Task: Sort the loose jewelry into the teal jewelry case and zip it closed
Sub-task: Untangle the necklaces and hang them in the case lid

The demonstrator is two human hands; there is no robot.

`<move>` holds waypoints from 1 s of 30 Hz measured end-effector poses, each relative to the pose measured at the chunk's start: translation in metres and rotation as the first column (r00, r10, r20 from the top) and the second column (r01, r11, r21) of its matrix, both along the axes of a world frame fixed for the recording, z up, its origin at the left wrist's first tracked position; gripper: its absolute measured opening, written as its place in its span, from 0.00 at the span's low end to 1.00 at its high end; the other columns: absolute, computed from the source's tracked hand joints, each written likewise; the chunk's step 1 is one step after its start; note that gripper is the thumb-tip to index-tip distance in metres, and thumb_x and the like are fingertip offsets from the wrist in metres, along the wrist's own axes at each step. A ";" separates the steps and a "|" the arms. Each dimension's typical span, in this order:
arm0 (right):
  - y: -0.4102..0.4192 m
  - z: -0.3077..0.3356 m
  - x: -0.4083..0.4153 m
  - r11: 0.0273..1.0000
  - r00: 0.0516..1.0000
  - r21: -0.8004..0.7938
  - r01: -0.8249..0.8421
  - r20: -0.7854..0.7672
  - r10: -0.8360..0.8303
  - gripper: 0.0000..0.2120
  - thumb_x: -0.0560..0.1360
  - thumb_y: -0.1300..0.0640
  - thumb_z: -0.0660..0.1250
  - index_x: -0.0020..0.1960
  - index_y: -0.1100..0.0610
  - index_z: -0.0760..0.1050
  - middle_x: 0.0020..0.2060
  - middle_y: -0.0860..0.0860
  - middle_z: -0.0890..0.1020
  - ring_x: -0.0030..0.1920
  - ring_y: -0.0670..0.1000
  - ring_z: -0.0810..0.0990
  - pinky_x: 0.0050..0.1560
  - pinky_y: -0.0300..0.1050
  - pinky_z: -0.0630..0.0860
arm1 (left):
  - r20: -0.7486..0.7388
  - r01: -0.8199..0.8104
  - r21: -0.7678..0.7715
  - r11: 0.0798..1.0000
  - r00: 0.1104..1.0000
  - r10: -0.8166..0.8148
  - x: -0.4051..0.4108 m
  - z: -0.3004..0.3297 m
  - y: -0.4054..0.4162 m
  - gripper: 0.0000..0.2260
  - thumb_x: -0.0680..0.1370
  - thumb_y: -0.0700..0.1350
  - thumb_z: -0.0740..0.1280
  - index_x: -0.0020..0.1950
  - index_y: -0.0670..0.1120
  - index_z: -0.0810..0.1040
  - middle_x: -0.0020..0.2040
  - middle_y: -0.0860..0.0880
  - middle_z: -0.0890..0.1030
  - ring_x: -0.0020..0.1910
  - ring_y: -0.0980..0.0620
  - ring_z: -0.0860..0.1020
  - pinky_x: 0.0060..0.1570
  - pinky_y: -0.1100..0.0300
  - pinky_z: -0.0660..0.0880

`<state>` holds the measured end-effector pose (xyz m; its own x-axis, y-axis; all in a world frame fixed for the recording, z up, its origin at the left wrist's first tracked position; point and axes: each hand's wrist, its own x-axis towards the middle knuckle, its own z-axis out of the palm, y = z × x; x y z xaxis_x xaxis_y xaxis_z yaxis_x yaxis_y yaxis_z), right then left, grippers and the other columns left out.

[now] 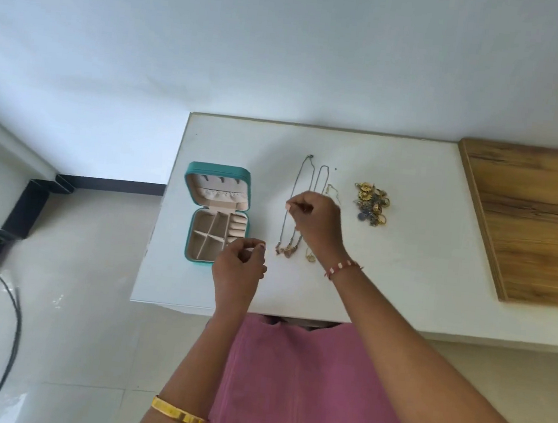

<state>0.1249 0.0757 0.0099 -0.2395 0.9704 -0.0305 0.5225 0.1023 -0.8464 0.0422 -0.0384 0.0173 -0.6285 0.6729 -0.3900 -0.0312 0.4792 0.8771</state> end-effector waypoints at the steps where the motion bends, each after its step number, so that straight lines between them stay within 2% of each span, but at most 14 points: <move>1: -0.010 -0.001 -0.007 1.000 1.000 -0.025 -0.013 0.003 0.013 0.04 0.73 0.63 0.67 0.44 0.63 0.80 0.39 0.57 0.83 0.37 0.50 0.78 0.44 0.47 0.79 | -0.017 -0.023 0.003 1.000 1.000 0.023 -0.009 0.000 -0.003 0.05 0.76 0.40 0.65 0.42 0.48 0.77 0.31 0.47 0.78 0.27 0.57 0.77 0.45 0.50 0.80; 3: -0.025 -0.003 -0.022 0.997 0.999 -0.074 -0.022 0.025 0.024 0.05 0.73 0.62 0.68 0.45 0.62 0.80 0.41 0.58 0.83 0.38 0.51 0.79 0.45 0.48 0.80 | -0.058 -0.065 0.008 0.998 0.996 0.066 -0.024 0.001 -0.007 0.03 0.76 0.40 0.65 0.44 0.46 0.77 0.32 0.47 0.79 0.29 0.55 0.78 0.46 0.48 0.79; 5: -0.036 -0.007 -0.037 0.992 0.999 -0.122 -0.009 0.041 0.014 0.07 0.72 0.60 0.69 0.48 0.62 0.79 0.42 0.58 0.83 0.40 0.55 0.81 0.48 0.49 0.79 | -0.100 -0.100 0.013 0.995 0.990 0.101 -0.040 0.001 -0.010 0.03 0.76 0.41 0.65 0.44 0.45 0.78 0.35 0.44 0.80 0.36 0.46 0.80 0.48 0.47 0.79; 6: -0.040 -0.009 -0.042 0.990 0.998 -0.139 0.004 0.061 0.005 0.09 0.72 0.59 0.69 0.51 0.62 0.79 0.43 0.58 0.83 0.43 0.56 0.81 0.48 0.47 0.78 | -0.123 -0.110 0.011 0.994 0.986 0.110 -0.046 0.000 -0.010 0.03 0.76 0.41 0.65 0.44 0.44 0.78 0.37 0.44 0.80 0.39 0.44 0.80 0.48 0.48 0.79; 8: -0.048 -0.013 -0.051 0.988 0.994 -0.155 0.026 0.109 -0.009 0.13 0.73 0.58 0.69 0.56 0.62 0.76 0.48 0.58 0.82 0.49 0.56 0.80 0.47 0.40 0.72 | -0.173 -0.135 0.007 0.991 0.976 0.134 -0.057 -0.001 -0.012 0.06 0.76 0.41 0.64 0.47 0.41 0.79 0.40 0.47 0.80 0.43 0.45 0.79 0.48 0.53 0.77; 11: -0.057 -0.019 -0.060 0.984 0.991 -0.176 0.011 0.137 0.013 0.17 0.73 0.59 0.69 0.60 0.62 0.73 0.52 0.59 0.81 0.53 0.57 0.78 0.50 0.41 0.72 | -0.257 -0.221 0.006 0.975 0.942 0.215 -0.070 -0.010 -0.015 0.09 0.76 0.39 0.62 0.52 0.43 0.80 0.47 0.46 0.81 0.45 0.49 0.77 0.49 0.59 0.73; 15: -0.062 -0.028 -0.065 0.986 0.989 -0.168 -0.017 0.141 0.041 0.17 0.73 0.61 0.69 0.60 0.62 0.73 0.50 0.60 0.81 0.51 0.57 0.79 0.48 0.41 0.71 | -0.317 -0.245 -0.028 0.969 0.922 0.224 -0.082 -0.028 -0.020 0.13 0.77 0.37 0.61 0.59 0.42 0.77 0.56 0.44 0.79 0.51 0.49 0.77 0.52 0.61 0.70; 18: -0.061 -0.029 -0.064 0.984 0.988 -0.172 -0.040 0.138 0.064 0.16 0.73 0.62 0.68 0.60 0.62 0.73 0.47 0.60 0.81 0.47 0.56 0.79 0.45 0.39 0.71 | -0.326 -0.201 -0.061 0.978 0.930 0.171 -0.080 -0.037 -0.025 0.13 0.76 0.35 0.61 0.57 0.41 0.79 0.53 0.44 0.82 0.49 0.47 0.79 0.49 0.63 0.69; 21: -0.054 -0.027 -0.055 0.983 0.982 -0.176 -0.058 0.168 0.088 0.16 0.73 0.62 0.68 0.60 0.62 0.73 0.45 0.59 0.81 0.39 0.51 0.75 0.43 0.37 0.70 | -0.308 -0.172 -0.053 0.984 0.940 0.147 -0.071 -0.037 -0.026 0.12 0.75 0.35 0.61 0.56 0.41 0.80 0.50 0.45 0.83 0.44 0.51 0.77 0.45 0.65 0.67; 24: -0.047 -0.026 -0.045 0.982 0.975 -0.178 -0.064 0.197 0.099 0.15 0.73 0.61 0.68 0.60 0.61 0.74 0.44 0.59 0.82 0.38 0.50 0.75 0.46 0.39 0.73 | -0.278 -0.145 -0.054 0.988 0.953 0.125 -0.058 -0.036 -0.027 0.12 0.75 0.35 0.62 0.56 0.42 0.79 0.49 0.47 0.82 0.42 0.53 0.76 0.45 0.66 0.66; 27: -0.045 -0.023 -0.043 0.983 0.968 -0.165 -0.084 0.221 0.120 0.15 0.73 0.61 0.69 0.60 0.62 0.75 0.44 0.59 0.82 0.39 0.49 0.74 0.45 0.36 0.70 | -0.242 -0.155 -0.058 0.986 0.961 0.137 -0.055 -0.036 -0.029 0.12 0.75 0.35 0.63 0.56 0.41 0.79 0.50 0.46 0.82 0.43 0.52 0.77 0.46 0.65 0.67; 30: -0.040 -0.017 -0.036 0.992 0.982 -0.123 -0.028 0.184 0.050 0.14 0.73 0.60 0.69 0.57 0.62 0.77 0.42 0.59 0.82 0.38 0.51 0.76 0.46 0.39 0.72 | -0.211 -0.183 -0.075 0.980 0.964 0.163 -0.057 -0.032 -0.028 0.13 0.76 0.38 0.64 0.61 0.41 0.77 0.55 0.45 0.81 0.46 0.51 0.78 0.48 0.64 0.68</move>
